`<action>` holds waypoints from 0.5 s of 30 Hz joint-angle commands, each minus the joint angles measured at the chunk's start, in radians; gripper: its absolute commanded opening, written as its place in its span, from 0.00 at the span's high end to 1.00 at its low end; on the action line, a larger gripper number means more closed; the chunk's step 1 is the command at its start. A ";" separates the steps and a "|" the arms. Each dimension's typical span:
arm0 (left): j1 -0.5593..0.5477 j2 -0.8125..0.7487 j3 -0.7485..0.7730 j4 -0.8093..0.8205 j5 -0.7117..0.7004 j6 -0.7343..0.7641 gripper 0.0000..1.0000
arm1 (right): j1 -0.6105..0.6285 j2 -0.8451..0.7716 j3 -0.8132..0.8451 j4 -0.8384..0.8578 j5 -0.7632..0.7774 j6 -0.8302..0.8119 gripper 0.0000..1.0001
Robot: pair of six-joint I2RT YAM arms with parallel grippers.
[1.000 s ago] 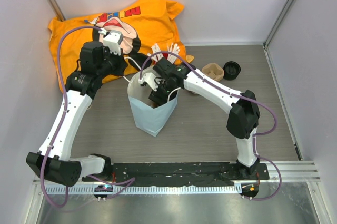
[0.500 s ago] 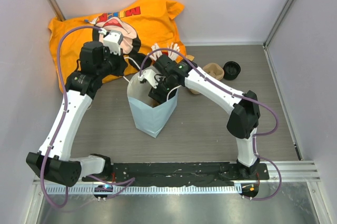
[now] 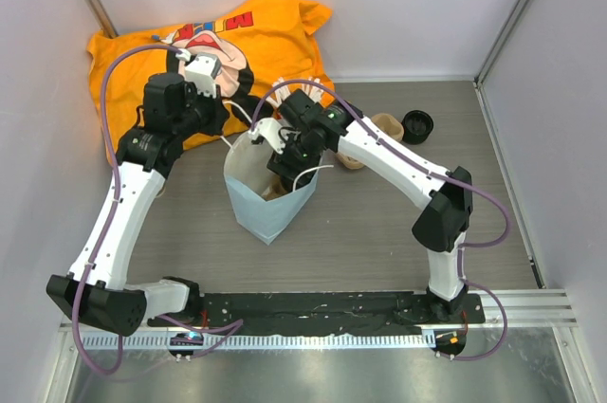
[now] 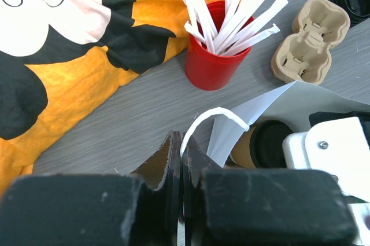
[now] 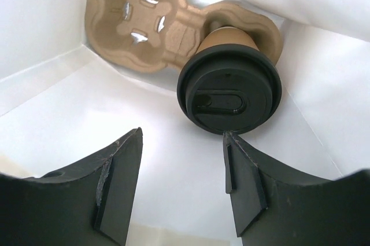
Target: Pack the takeout coffee
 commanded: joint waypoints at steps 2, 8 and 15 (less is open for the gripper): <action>0.006 -0.030 0.045 0.024 -0.016 0.014 0.99 | 0.007 -0.063 0.046 -0.043 -0.019 -0.025 0.37; 0.006 -0.027 0.040 0.028 -0.022 0.011 0.99 | 0.006 -0.088 0.056 -0.034 -0.003 -0.038 0.36; 0.004 -0.028 0.034 0.031 -0.059 0.008 0.99 | 0.006 -0.083 0.068 -0.030 0.000 -0.054 0.37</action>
